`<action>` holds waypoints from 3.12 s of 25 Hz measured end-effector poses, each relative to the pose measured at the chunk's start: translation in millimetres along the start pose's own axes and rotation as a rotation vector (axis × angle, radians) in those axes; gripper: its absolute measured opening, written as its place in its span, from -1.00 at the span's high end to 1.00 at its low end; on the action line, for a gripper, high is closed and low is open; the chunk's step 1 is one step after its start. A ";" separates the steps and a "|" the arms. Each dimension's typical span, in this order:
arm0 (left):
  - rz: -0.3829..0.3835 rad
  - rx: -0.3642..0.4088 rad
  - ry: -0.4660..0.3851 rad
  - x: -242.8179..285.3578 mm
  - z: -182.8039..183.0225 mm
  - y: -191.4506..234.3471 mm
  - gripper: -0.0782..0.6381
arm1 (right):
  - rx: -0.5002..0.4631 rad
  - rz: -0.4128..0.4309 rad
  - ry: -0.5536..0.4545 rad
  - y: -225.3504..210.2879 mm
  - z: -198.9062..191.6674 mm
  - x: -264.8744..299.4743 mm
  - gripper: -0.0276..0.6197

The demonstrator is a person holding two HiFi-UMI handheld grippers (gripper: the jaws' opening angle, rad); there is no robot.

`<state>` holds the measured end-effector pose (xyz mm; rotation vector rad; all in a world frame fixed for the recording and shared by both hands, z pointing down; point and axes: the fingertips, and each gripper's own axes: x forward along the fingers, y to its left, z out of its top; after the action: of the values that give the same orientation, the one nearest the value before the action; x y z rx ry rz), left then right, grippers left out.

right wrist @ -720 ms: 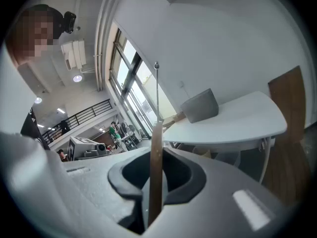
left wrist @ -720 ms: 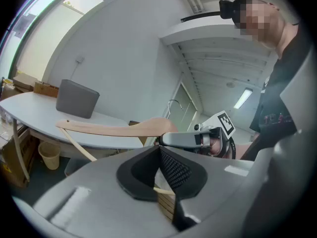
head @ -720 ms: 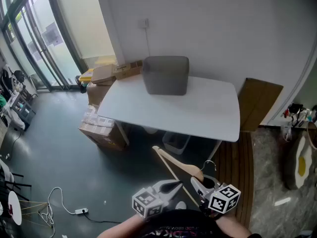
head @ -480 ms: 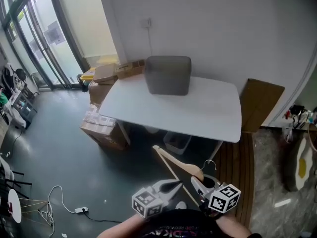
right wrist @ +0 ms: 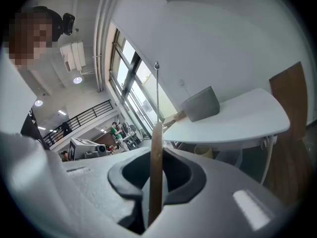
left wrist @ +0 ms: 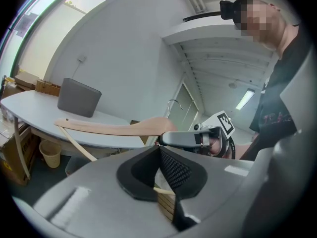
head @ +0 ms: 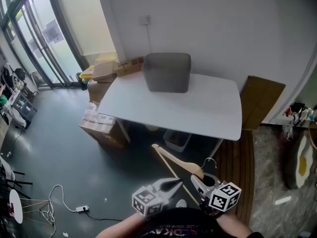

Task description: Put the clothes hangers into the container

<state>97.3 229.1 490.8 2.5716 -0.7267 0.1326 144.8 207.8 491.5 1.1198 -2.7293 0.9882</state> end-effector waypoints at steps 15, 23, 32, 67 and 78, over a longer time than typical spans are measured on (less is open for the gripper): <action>-0.012 -0.013 0.017 8.3 0.5 0.1 0.76 | 0.024 -0.038 -0.012 -13.5 4.2 -4.5 0.74; 0.002 -0.021 0.017 7.4 -1.4 4.7 0.76 | 0.025 -0.035 -0.011 -16.2 4.3 -0.7 0.74; 0.006 -0.019 0.021 7.7 -2.4 4.7 0.76 | 0.029 -0.037 -0.017 -18.5 5.2 -1.6 0.74; 0.057 0.007 0.038 42.0 15.5 14.7 0.76 | 0.041 -0.005 -0.040 -58.9 40.4 1.1 0.74; 0.018 0.018 0.031 34.6 28.3 52.0 0.76 | 0.039 -0.034 -0.060 -55.9 45.9 35.6 0.74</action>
<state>99.1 160.6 494.1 2.5747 -0.7408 0.1848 163.5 129.5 494.4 1.2175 -2.7382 1.0250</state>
